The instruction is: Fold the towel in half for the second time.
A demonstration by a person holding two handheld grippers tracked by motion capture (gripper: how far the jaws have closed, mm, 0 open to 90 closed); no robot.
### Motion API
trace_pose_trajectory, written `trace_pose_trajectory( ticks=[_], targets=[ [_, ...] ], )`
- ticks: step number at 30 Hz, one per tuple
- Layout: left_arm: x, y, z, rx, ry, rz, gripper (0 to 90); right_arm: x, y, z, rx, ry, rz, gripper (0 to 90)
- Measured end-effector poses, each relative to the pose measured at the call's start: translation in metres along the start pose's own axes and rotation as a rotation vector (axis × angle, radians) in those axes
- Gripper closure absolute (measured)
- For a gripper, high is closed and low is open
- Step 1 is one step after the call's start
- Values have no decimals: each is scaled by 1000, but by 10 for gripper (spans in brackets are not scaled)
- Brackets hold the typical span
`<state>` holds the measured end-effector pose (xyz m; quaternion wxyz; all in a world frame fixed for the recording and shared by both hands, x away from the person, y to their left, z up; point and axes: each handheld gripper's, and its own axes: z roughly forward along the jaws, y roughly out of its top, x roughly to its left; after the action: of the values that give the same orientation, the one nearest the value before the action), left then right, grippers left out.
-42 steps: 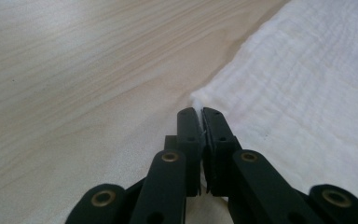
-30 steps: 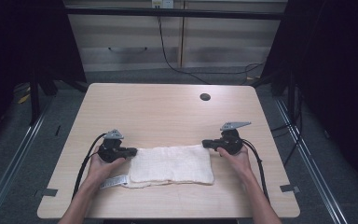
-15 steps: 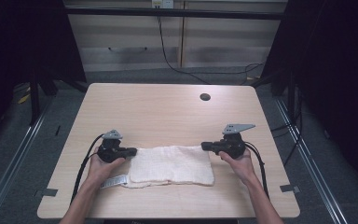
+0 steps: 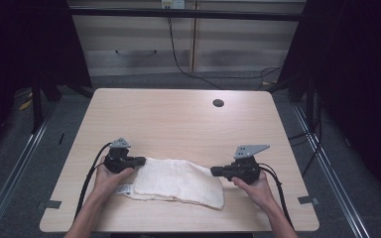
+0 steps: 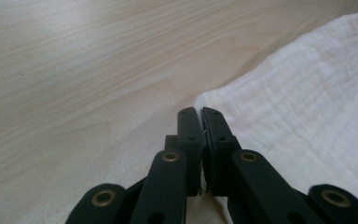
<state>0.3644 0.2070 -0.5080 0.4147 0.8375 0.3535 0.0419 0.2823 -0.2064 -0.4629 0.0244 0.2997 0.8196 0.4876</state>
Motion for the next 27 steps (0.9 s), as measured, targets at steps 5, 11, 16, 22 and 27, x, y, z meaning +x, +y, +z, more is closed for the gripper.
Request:
trace_pose_trajectory(
  ticks=[5, 11, 16, 22, 27],
  targets=[
    [-1, 0, 0, -3, 8, -1, 870, 12, -4, 1, 11, 31, -6, 879],
    [-2, -1, 0, -6, 13, -1, 871, 27, -18, 11, 61, 87, 1, 878],
    [-1, 0, 1, -9, 18, -5, 871, 33, -28, 19, 110, 126, 12, 878],
    [-1, 1, 1, -4, 24, -6, 872, 35, -36, 29, 179, 160, 2, 877],
    [-4, 5, 0, -15, 31, -1, 872, 33, -37, 36, 230, 150, -7, 878]
  ],
)
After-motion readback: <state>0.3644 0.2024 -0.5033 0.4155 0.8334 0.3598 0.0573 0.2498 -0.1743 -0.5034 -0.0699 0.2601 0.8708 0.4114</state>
